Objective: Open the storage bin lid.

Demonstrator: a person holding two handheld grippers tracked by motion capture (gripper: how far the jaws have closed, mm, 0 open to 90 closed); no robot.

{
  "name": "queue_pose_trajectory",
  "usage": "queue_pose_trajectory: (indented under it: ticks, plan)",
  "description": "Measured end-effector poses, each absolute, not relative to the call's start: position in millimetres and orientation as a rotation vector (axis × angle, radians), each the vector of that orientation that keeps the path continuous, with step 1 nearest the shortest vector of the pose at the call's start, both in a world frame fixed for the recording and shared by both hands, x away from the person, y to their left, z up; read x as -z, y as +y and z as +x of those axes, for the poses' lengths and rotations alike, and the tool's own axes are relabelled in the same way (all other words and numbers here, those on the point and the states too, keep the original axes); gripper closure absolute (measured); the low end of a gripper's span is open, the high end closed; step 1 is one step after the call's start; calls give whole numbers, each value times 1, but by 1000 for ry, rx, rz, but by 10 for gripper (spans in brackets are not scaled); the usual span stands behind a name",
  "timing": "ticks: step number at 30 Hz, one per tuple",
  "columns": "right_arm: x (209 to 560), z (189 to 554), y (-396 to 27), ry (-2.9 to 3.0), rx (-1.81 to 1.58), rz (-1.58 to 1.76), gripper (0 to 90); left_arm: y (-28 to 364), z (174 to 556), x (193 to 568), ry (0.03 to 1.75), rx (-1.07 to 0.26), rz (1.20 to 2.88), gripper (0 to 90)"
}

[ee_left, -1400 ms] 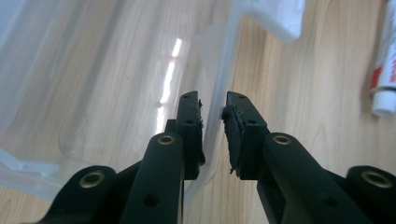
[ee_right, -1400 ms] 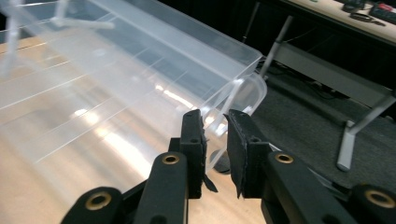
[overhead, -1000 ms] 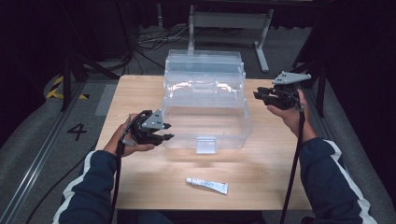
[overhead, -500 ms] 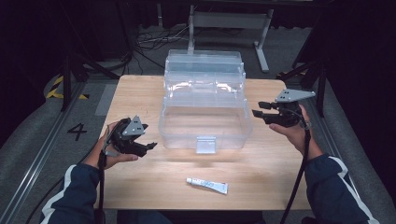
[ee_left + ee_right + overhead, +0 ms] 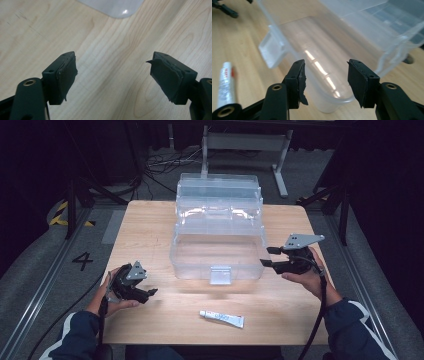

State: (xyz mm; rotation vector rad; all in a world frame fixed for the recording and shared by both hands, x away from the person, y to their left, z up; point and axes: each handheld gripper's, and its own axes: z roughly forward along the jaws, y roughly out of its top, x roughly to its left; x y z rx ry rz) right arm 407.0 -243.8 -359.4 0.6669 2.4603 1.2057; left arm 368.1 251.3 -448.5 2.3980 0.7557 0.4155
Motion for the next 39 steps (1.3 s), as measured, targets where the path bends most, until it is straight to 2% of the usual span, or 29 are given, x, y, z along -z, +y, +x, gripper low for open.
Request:
queue_pose_trajectory:
  ticks: [5, 14, 18, 25, 39]
  plan:
    - [365, 396, -226, 2557, -1162, 587, 470, 251, 364, 461, 751, -419, 2441, 217]
    - [380, 379, -193, 2710, -1082, 470, 453, 260, 359, 473, 796, -352, 2355, 205]
    - [392, 374, -177, 2783, -1041, 428, 451, 266, 360, 478, 823, -339, 2301, 159]
    - [411, 367, -144, 2922, -912, 339, 442, 268, 361, 482, 830, -319, 2262, 149]
    - [424, 349, -116, 3065, -738, 264, 402, 268, 360, 482, 833, -320, 2260, 150]
